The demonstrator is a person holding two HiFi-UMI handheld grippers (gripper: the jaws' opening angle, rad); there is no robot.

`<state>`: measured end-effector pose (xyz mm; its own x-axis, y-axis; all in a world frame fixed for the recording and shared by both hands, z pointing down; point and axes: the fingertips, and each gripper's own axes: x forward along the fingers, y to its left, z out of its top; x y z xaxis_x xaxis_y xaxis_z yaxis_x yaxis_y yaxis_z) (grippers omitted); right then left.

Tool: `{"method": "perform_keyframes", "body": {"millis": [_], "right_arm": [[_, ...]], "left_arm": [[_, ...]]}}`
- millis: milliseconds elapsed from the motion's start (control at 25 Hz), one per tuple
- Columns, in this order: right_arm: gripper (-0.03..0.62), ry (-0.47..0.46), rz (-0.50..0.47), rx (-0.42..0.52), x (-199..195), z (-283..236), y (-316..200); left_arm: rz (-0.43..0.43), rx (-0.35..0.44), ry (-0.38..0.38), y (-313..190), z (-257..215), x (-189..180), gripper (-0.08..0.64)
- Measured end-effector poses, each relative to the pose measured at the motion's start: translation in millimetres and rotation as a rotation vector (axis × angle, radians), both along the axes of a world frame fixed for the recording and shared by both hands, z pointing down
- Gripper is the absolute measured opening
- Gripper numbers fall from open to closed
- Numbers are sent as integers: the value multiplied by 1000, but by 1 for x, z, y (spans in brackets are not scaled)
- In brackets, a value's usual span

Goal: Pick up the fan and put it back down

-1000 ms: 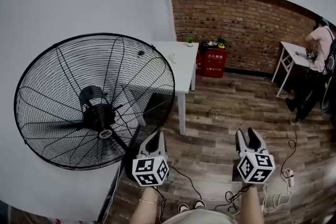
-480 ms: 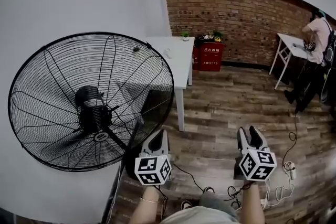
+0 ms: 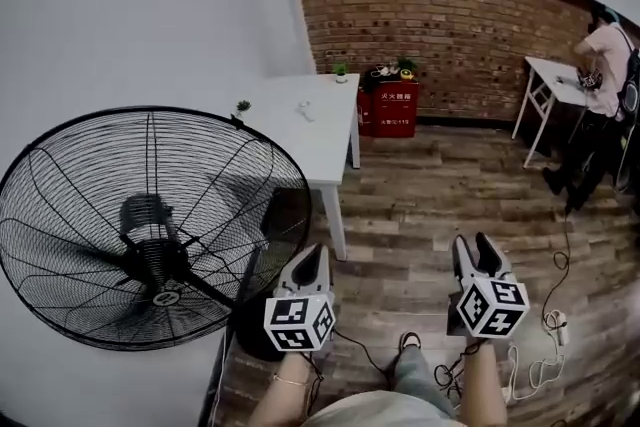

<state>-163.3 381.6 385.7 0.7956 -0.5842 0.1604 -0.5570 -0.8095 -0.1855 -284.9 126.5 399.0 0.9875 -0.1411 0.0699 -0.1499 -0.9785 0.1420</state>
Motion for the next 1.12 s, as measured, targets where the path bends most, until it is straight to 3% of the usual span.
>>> {"method": "perform_keyframes", "body": {"millis": [240,720,1120], "right_arm": [[186,-10,-5,-15,86,-13,7],[186,-22,-53,-9,242,-21,12],[186,-35,-124,4,320,-8,-4]], "left_arm": [[-51,-23,-36,-6,-1,76,11],[-165,-25,-28,-19,-18,209,11],[-252,-18,-14,-43,-21,271,11]]}}
